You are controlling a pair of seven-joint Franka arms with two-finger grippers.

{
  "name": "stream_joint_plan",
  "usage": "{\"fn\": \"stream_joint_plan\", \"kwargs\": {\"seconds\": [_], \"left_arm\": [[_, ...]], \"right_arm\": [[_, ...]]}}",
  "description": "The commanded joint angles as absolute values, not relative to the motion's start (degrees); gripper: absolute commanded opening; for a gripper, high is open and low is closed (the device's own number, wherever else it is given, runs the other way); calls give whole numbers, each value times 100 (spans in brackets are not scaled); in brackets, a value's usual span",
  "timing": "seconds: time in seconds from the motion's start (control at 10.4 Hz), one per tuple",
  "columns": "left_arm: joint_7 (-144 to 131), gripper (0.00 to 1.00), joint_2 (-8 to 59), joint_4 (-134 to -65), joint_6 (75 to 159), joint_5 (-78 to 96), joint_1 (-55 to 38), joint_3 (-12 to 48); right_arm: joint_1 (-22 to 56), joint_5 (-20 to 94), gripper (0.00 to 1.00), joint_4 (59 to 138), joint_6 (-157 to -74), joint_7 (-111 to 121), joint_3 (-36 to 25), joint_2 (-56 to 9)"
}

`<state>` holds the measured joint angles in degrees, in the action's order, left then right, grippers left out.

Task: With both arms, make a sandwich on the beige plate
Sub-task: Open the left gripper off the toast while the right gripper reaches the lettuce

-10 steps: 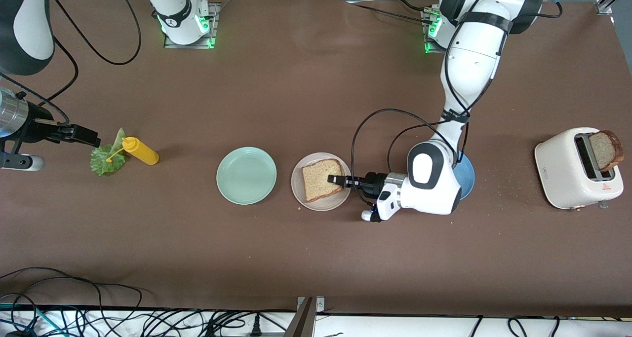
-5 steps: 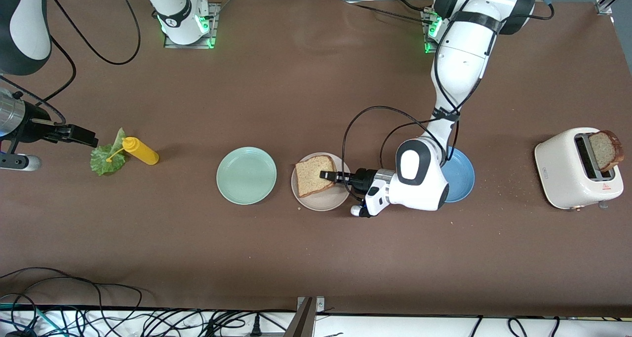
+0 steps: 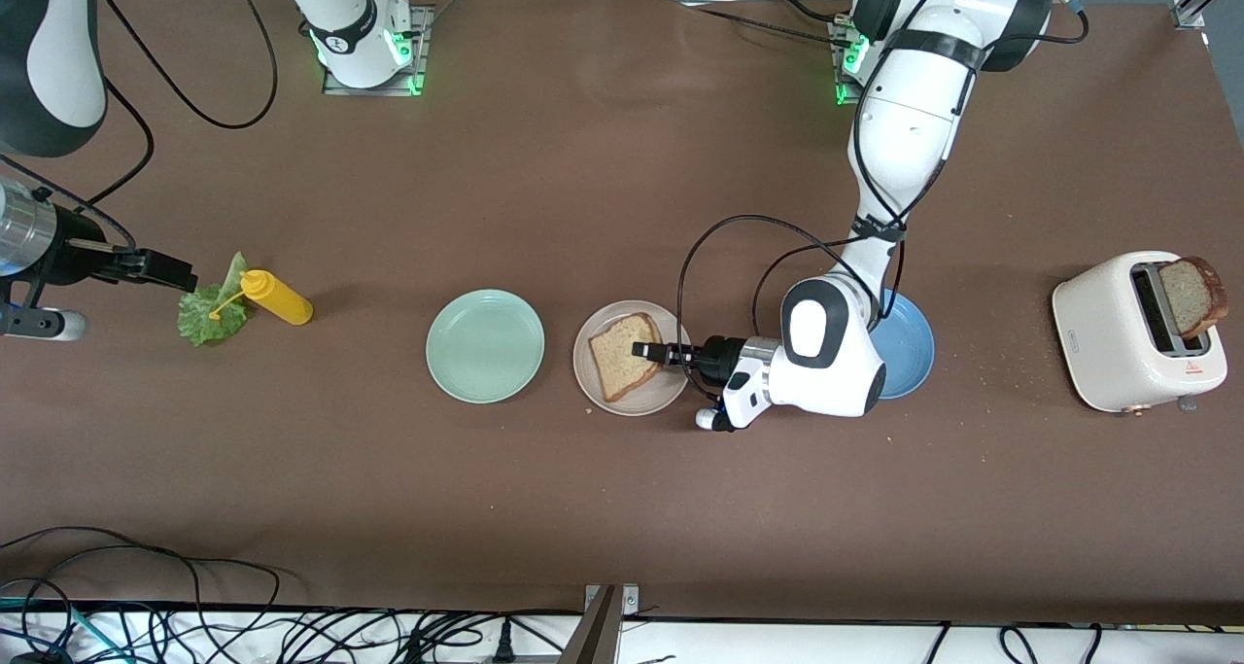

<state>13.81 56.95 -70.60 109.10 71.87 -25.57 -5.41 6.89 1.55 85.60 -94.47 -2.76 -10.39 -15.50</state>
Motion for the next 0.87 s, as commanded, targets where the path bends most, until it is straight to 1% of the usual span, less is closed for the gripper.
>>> {"fn": "stream_joint_plan", "kwargs": {"seconds": [0.0,0.39,0.58,0.77], "left_arm": [[1371,100,5634,-7075,10986,6936,-2575,-580],[740,100,5520,-7058,10978,6505,-2566,-598],[528,100,5467,-7040,10969,6364,-2523,-598],[414,100,5379,-7049,10916,6346,-2514,-711]], "right_arm": [[405,228,100,8752,-9457,-264,-1037,-1617],[343,158,100,9095,-9570,-97,-1467,-1608],[334,158,100,9455,-9982,226,-1713,-1608],[334,167,100,10130,-10701,457,-1933,-1591]]}}
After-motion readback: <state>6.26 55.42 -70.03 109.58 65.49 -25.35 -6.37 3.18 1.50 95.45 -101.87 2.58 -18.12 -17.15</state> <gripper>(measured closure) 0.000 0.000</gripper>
